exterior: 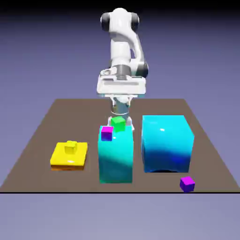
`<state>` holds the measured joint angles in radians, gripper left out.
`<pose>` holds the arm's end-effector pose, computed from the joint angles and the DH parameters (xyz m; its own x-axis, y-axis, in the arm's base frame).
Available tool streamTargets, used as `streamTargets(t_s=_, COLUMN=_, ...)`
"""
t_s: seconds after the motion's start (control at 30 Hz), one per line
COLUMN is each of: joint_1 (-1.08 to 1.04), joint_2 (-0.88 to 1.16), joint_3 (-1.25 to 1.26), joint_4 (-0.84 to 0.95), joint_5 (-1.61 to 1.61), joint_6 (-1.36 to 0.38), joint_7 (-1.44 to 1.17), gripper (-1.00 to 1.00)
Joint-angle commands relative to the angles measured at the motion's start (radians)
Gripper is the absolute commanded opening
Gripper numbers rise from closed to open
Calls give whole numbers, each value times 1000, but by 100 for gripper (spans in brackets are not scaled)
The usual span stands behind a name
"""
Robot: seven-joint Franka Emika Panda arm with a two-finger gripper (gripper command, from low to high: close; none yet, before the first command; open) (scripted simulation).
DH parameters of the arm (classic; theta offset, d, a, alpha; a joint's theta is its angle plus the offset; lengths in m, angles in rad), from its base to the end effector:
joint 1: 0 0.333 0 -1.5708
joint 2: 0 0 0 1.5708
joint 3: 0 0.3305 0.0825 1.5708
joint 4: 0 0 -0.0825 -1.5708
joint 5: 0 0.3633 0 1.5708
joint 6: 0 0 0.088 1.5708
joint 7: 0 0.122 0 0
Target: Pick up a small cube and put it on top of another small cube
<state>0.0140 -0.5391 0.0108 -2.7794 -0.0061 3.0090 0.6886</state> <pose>0.3851 0.0102 0.4717 0.5719 -0.6146 0.5433 -0.4356 -0.7887 -0.4338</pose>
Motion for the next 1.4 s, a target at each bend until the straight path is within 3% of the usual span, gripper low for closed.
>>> streamTargets(t_s=0.0, joint_1=2, joint_2=26, joint_3=9, joint_4=25, joint_5=-5, joint_6=-23, joint_7=-44, gripper=0)
streamTargets(t_s=1.37, joint_1=68, joint_2=1076, joint_3=376, joint_4=1066, joint_5=-212, joint_6=-975, joint_7=-1827, gripper=0)
